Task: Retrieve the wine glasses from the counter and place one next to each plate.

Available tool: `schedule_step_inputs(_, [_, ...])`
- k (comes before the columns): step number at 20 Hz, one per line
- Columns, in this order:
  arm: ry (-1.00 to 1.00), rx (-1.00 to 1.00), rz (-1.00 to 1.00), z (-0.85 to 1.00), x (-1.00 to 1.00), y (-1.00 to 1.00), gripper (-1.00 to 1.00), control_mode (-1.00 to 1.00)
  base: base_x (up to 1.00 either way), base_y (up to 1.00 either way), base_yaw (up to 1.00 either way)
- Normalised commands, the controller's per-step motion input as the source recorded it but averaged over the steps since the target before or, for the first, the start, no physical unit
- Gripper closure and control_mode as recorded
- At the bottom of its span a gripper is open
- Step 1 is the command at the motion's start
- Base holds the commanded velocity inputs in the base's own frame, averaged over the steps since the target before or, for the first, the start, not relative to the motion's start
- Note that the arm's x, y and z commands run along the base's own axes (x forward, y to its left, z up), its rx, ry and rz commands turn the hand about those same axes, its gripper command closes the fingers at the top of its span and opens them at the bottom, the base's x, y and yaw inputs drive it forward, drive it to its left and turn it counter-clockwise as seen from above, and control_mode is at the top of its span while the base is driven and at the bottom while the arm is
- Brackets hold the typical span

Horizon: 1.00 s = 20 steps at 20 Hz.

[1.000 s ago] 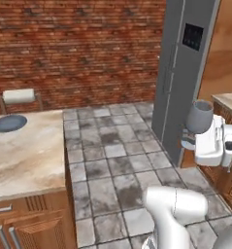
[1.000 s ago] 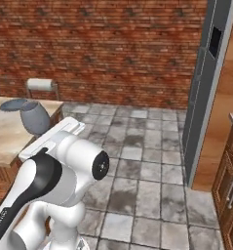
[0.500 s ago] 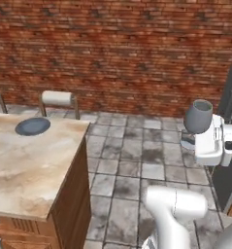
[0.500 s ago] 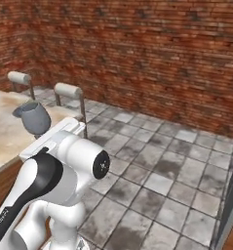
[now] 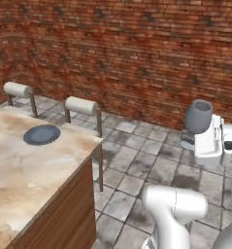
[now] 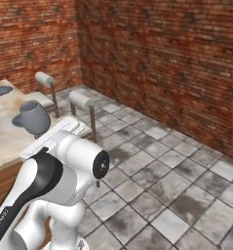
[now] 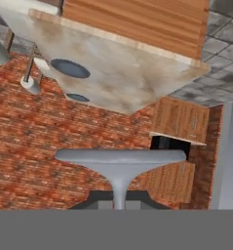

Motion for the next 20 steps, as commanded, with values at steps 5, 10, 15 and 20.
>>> schedule_step_inputs(5, [0.0,0.0,0.0,0.0,0.0,0.0,1.0,1.0,0.91,-0.95,0.52])
schedule_step_inputs(10, [0.0,0.0,0.0,0.0,0.0,0.0,1.0,1.0,0.99,-0.89,0.52])
schedule_step_inputs(15, [0.0,0.0,0.0,0.0,0.0,0.0,1.0,1.0,0.69,-0.85,0.57])
schedule_step_inputs(20, [0.0,0.0,0.0,0.0,0.0,0.0,1.0,1.0,0.3,-0.87,0.6])
